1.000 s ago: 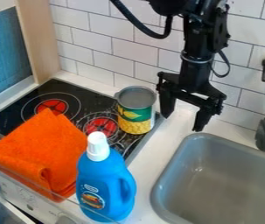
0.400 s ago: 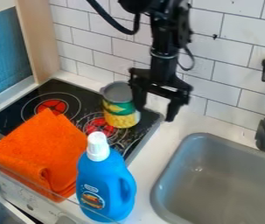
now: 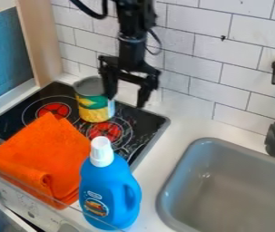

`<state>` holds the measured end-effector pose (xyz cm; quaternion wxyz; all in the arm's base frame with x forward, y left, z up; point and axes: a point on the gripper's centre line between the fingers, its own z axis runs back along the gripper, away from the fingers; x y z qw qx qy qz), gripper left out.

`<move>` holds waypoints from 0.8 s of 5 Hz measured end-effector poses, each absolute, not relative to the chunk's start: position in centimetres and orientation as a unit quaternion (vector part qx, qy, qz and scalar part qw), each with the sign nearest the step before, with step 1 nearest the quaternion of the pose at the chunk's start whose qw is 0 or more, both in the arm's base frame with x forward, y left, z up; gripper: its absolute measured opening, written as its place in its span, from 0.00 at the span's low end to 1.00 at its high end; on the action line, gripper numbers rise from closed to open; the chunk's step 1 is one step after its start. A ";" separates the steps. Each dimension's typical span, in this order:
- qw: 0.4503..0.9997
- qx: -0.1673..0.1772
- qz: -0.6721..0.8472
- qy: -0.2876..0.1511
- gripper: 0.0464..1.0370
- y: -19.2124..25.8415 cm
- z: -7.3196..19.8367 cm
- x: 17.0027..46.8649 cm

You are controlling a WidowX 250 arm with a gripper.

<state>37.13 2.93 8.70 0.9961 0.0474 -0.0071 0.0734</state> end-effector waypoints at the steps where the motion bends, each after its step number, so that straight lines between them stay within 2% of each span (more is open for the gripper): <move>1: 0.994 0.040 0.097 0.000 0.96 5.6 9.2 37.1; 2: 0.992 0.044 0.120 0.006 0.96 8.3 9.1 37.2; 4: 0.994 0.052 0.098 0.024 0.96 8.4 9.0 36.3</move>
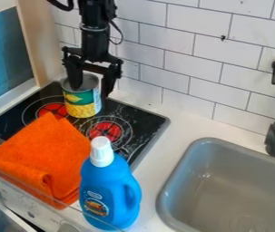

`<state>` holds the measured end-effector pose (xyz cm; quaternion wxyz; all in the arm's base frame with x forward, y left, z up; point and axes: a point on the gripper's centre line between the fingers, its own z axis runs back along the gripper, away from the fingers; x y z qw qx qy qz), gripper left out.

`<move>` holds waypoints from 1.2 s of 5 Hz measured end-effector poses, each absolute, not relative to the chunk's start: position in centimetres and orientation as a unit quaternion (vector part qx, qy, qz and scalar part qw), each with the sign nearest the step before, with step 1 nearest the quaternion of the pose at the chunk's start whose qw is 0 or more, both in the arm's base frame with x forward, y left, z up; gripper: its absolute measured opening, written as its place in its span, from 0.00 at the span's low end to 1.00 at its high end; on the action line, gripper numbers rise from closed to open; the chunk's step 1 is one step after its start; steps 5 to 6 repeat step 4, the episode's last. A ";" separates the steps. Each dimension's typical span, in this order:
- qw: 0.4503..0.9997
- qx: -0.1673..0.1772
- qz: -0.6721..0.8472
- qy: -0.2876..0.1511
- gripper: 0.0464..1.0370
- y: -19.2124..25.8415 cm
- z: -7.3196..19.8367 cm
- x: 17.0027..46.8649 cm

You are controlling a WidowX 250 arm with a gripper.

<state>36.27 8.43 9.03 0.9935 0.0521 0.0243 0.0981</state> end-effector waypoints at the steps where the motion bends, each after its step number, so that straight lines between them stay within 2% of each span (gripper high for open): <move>1: 0.996 0.059 0.071 0.004 0.96 7.5 11.2 35.7; 2: 0.998 0.058 0.036 -0.010 0.96 6.8 14.6 34.1; 3: 0.998 0.058 0.003 0.004 0.96 6.5 16.0 31.7; 4: 0.998 0.055 -0.032 0.027 0.96 6.3 16.8 29.2; 6: 0.998 0.055 -0.032 0.027 0.96 6.3 16.8 29.2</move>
